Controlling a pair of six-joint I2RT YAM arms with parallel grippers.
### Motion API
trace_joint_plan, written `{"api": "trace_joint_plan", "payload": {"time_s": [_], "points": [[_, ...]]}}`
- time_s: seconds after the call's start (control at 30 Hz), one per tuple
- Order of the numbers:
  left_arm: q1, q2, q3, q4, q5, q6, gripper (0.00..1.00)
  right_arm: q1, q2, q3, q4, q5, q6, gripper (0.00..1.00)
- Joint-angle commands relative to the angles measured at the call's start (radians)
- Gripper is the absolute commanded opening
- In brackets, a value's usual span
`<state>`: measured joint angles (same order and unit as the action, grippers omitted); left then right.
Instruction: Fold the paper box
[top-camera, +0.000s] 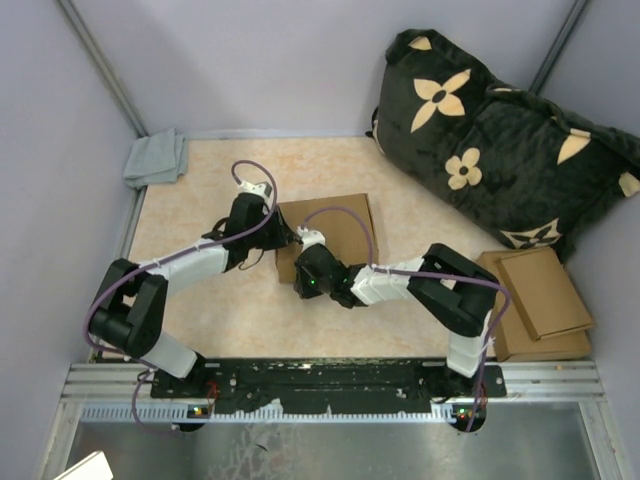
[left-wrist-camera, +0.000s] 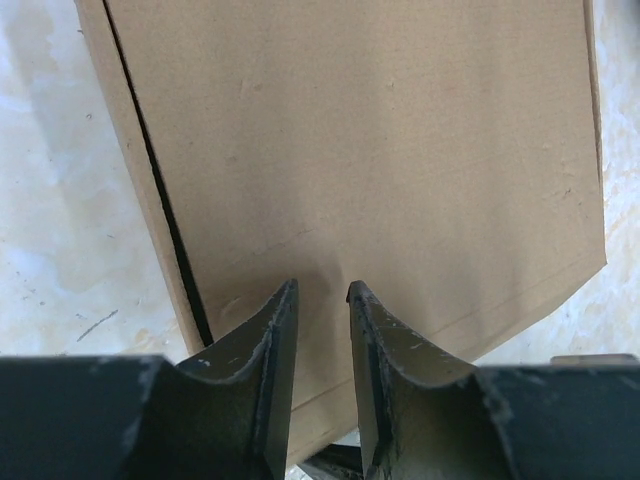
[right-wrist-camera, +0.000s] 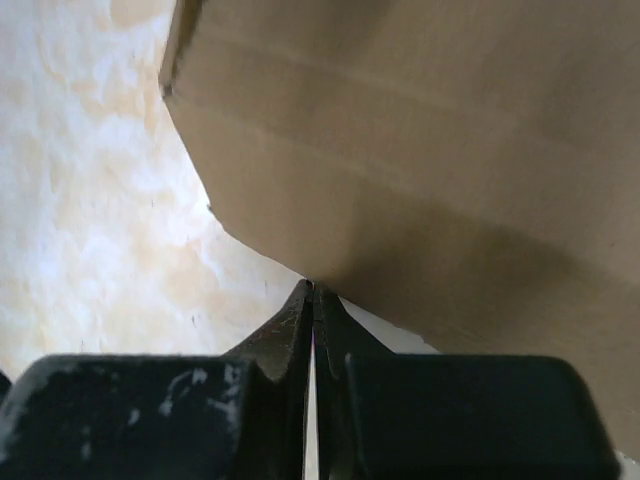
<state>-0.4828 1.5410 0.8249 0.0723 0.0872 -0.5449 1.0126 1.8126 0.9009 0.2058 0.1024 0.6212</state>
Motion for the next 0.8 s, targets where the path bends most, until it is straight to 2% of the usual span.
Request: {"api": "trace_joint_plan", "payload": {"time_s": [0.0, 0.13, 0.3, 0.43, 0.53, 0.63, 0.77], "points": [[-0.007, 0.045, -0.057, -0.079, 0.023, 0.005, 0.34, 0.008, 0.018, -0.002, 0.276, 0.163, 0.045, 0.00], [-0.007, 0.050, -0.077, -0.078, 0.052, 0.006, 0.30, 0.007, 0.048, 0.004, 0.410, 0.256, 0.030, 0.00], [-0.015, 0.057, -0.113, -0.072, 0.090, 0.010, 0.24, -0.005, 0.106, 0.107, 0.387, 0.307, 0.007, 0.00], [-0.025, 0.054, -0.137, -0.069, 0.098, 0.006, 0.23, -0.011, 0.094, 0.099, 0.371, 0.304, 0.006, 0.00], [-0.026, 0.051, -0.144, -0.071, 0.097, 0.006, 0.23, -0.012, 0.042, 0.040, 0.381, 0.282, 0.004, 0.00], [-0.025, 0.028, -0.139, -0.091, 0.091, 0.007, 0.23, -0.012, -0.059, -0.025, 0.341, 0.199, -0.013, 0.00], [-0.026, -0.046, -0.101, -0.146, 0.072, 0.005, 0.26, -0.011, -0.232, -0.090, 0.187, 0.063, -0.032, 0.00]]}}
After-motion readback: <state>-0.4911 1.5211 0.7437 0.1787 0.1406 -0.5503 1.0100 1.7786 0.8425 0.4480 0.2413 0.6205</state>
